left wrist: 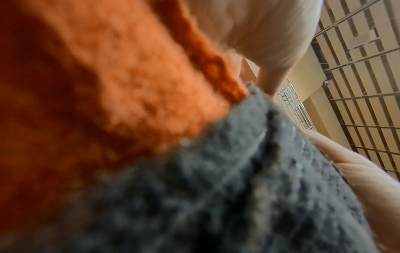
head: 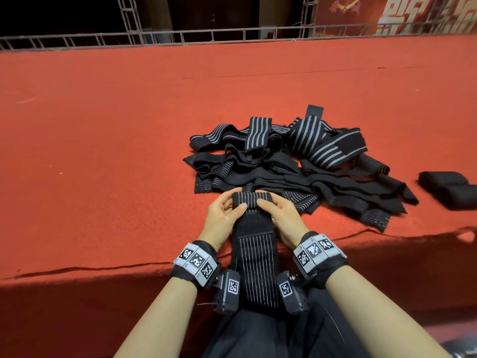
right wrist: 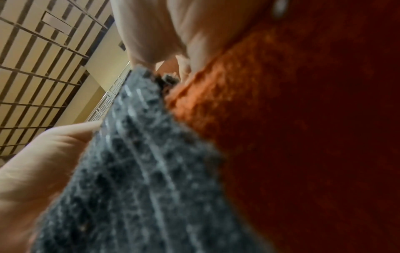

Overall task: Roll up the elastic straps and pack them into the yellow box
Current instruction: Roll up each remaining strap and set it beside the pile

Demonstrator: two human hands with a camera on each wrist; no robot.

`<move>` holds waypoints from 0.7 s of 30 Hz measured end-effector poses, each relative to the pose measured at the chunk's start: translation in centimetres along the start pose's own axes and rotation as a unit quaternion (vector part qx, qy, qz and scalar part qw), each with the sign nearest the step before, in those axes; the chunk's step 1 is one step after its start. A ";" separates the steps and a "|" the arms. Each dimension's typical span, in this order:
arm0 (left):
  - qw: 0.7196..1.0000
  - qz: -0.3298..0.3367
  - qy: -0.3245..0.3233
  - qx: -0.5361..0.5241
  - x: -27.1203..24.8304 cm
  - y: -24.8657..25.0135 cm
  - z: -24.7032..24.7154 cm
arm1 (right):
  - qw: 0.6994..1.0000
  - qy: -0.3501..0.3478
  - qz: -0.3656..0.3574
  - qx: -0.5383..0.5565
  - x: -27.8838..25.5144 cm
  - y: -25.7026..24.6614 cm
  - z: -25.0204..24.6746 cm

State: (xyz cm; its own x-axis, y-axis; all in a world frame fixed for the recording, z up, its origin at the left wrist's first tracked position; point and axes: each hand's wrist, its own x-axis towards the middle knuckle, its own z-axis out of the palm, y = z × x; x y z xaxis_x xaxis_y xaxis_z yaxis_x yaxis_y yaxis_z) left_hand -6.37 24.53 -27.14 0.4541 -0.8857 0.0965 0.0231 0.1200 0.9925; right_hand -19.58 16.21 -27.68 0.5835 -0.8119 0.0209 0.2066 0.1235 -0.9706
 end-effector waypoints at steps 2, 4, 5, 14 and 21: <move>1.000 0.004 0.003 0.011 0.1 -0.2 -0.1 | 1.000 0.000 -0.012 -0.011 0.0 0.2 -0.2; 0.999 0.011 0.000 0.030 0.1 -0.1 0.1 | 1.000 -0.003 -0.014 0.000 0.1 0.3 -0.6; 0.999 0.018 -0.004 0.043 0.0 0.0 0.2 | 1.000 -0.002 -0.013 0.011 0.1 0.3 -0.7; 0.964 0.015 -0.099 0.246 0.1 -1.3 0.5 | 0.999 0.016 -0.025 0.016 0.2 0.6 -0.7; 0.965 -0.034 -0.144 0.218 -0.2 -0.9 0.3 | 0.984 0.053 -0.076 -0.150 0.2 0.8 0.0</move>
State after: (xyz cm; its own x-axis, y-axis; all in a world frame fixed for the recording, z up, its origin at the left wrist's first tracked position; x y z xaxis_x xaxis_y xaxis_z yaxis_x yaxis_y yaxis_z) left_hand -6.76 24.43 -28.04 0.1966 -0.9804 -0.0153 -0.3607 -0.0868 0.9287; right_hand -19.28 16.17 -28.49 0.4746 -0.8652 0.1620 0.0349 -0.1654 -0.9856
